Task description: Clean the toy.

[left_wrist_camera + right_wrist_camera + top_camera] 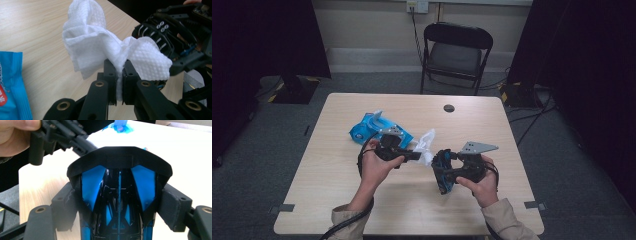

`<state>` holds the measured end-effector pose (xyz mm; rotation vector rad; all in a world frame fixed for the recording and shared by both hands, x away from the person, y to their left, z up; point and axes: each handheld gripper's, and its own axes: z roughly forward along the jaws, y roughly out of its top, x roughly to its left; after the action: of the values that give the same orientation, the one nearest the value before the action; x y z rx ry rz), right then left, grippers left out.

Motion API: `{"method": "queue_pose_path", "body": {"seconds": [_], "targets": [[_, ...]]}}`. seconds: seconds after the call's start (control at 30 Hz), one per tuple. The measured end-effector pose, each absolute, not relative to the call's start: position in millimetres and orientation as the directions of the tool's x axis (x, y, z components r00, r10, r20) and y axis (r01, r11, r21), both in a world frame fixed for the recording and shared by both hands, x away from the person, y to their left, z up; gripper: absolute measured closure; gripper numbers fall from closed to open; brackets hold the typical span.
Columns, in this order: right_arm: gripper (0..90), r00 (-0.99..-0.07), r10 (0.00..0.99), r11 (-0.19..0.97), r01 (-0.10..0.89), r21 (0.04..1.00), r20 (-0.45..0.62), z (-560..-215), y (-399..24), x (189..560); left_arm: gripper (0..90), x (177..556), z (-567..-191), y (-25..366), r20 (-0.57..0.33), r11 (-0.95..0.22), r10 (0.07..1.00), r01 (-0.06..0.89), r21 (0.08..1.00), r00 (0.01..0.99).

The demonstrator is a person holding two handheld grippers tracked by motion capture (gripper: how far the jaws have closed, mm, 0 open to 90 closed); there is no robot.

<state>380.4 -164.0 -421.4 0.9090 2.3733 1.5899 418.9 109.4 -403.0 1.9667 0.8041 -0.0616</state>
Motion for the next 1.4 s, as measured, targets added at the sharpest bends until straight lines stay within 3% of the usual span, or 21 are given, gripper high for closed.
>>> {"method": "queue_pose_path", "body": {"seconds": [0.43,1.4], "targets": [[25.5,-0.813,0.544,0.266,0.403,0.876,0.208,-424.3,-161.2,380.0,84.7,416.7,-414.2,74.0,-0.372,-0.365,0.464,0.556,0.747,0.804],[25.4,-0.808,0.546,0.250,0.408,0.878,0.221,-422.9,-160.3,380.4,84.6,395.7,-458.1,49.0,-0.388,-0.436,0.432,0.565,0.700,0.814]]}}
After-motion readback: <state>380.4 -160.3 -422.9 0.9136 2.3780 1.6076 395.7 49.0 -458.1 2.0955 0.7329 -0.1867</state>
